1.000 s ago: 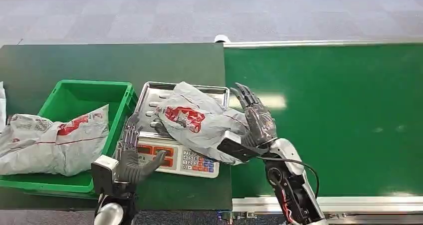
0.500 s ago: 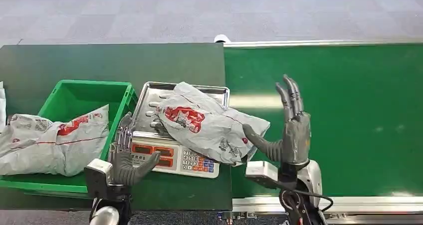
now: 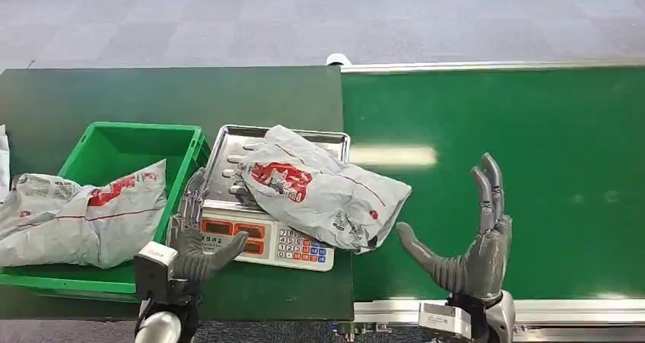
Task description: Moved the parcel from conveyor to table for the left to box.
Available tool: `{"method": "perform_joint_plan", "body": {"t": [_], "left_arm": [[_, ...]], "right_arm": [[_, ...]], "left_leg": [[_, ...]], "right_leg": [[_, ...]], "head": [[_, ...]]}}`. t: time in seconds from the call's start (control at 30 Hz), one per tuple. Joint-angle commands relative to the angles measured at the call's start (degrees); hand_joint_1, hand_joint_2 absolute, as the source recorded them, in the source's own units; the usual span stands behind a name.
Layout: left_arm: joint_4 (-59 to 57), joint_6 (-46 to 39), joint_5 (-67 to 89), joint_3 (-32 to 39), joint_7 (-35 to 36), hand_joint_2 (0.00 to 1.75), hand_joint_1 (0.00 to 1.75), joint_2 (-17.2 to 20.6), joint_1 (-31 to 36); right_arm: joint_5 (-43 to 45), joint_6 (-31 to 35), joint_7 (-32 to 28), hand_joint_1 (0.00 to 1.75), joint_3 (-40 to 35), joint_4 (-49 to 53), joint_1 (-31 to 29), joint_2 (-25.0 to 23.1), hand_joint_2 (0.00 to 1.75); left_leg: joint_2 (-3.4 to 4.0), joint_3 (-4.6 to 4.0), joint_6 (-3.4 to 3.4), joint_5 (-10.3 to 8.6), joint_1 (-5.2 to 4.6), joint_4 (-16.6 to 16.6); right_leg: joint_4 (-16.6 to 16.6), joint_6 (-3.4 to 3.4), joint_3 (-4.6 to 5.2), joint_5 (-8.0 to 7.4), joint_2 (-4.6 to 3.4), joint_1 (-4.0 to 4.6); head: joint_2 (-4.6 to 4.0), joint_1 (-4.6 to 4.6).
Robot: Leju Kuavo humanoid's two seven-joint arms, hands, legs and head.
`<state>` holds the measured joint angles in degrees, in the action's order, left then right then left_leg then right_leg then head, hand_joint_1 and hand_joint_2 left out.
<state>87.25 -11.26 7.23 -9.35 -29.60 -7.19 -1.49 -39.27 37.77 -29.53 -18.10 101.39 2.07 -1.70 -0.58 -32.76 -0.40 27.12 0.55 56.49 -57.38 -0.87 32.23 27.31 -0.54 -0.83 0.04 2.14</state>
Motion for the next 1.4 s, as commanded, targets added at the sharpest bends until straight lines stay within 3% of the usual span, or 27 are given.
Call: {"method": "perform_joint_plan", "body": {"t": [0.03,0.17,0.37,0.57,1.0,1.03,1.07,1.17,1.4], "left_arm": [[-11.74,5.77,14.86,-6.46,8.40,1.75,0.00,2.34,14.64],[-28.61,9.71,18.10,-9.94,12.42,1.75,0.00,1.24,29.27],[-50.55,14.42,24.65,-17.81,16.03,1.75,0.00,-3.76,42.70],[-57.71,13.19,27.13,-19.54,17.58,1.75,0.00,-7.26,46.80],[-60.47,10.86,30.00,-20.62,19.14,1.75,0.02,-8.59,46.83],[-60.44,10.91,29.95,-20.32,19.15,1.75,1.33,-8.54,46.75],[-60.41,10.87,29.95,-20.18,19.18,1.75,1.54,-8.50,46.76],[-60.30,10.68,29.98,-19.56,19.38,1.75,1.71,-8.56,46.87],[-59.19,10.17,26.46,-15.58,19.13,1.75,1.75,-8.67,46.39]], "right_arm": [[10.52,-8.74,-3.14,0.00,-2.40,-7.39,-1.13,-0.65,1.75],[18.80,-14.84,-2.49,0.00,-4.93,-13.31,-6.59,-3.03,1.75],[18.77,-18.55,0.06,0.00,-5.31,-15.27,-9.21,-5.17,1.75],[18.40,-18.90,0.71,0.00,-4.39,-15.94,-9.40,-5.67,1.75],[18.31,-18.91,0.90,0.00,-3.34,-16.00,-7.77,-6.31,1.75],[18.29,-18.92,0.90,0.00,-3.31,-16.10,-7.73,-6.39,1.75],[18.28,-18.91,0.90,0.00,-3.30,-16.14,-7.68,-6.42,1.75],[18.25,-19.00,0.94,0.00,-3.17,-15.92,-7.64,-6.47,1.75],[18.11,-20.00,1.86,0.00,-2.73,-15.33,-7.46,-6.87,1.75]], "left_leg": [[-0.25,0.01,0.00,-0.08,0.04,-0.04],[-0.29,-0.05,-0.01,-0.18,0.05,-0.04],[-0.32,-0.03,0.08,-0.33,0.04,-0.01],[-0.16,0.03,0.10,-0.24,0.03,-0.01],[-0.08,-0.07,0.10,-0.22,0.02,-0.01],[-0.07,-0.05,0.10,-0.20,0.01,0.00],[-0.02,-0.04,0.10,-0.21,0.01,-0.03],[-0.04,-0.08,0.09,-0.19,0.01,0.02],[0.01,-0.03,0.09,-0.20,0.03,-0.03]], "right_leg": [[0.07,0.04,-0.10,0.00,0.30,0.05],[0.07,0.06,-0.10,-0.10,0.39,0.06],[0.06,0.04,-0.14,-0.20,0.40,0.05],[0.09,0.03,-0.17,-0.19,0.27,0.05],[0.08,0.03,-0.04,-0.20,0.18,0.03],[0.06,0.02,-0.04,-0.19,0.16,0.02],[0.09,0.04,-0.05,-0.22,0.13,0.03],[0.03,0.02,-0.02,-0.18,0.11,0.02],[0.08,0.05,-0.06,-0.21,0.10,0.04]], "head": [[0.00,0.00],[0.00,0.00],[0.00,0.00],[0.00,0.00],[0.00,0.00],[0.00,0.00],[0.00,0.00],[0.00,-0.02],[0.00,0.00]]}}
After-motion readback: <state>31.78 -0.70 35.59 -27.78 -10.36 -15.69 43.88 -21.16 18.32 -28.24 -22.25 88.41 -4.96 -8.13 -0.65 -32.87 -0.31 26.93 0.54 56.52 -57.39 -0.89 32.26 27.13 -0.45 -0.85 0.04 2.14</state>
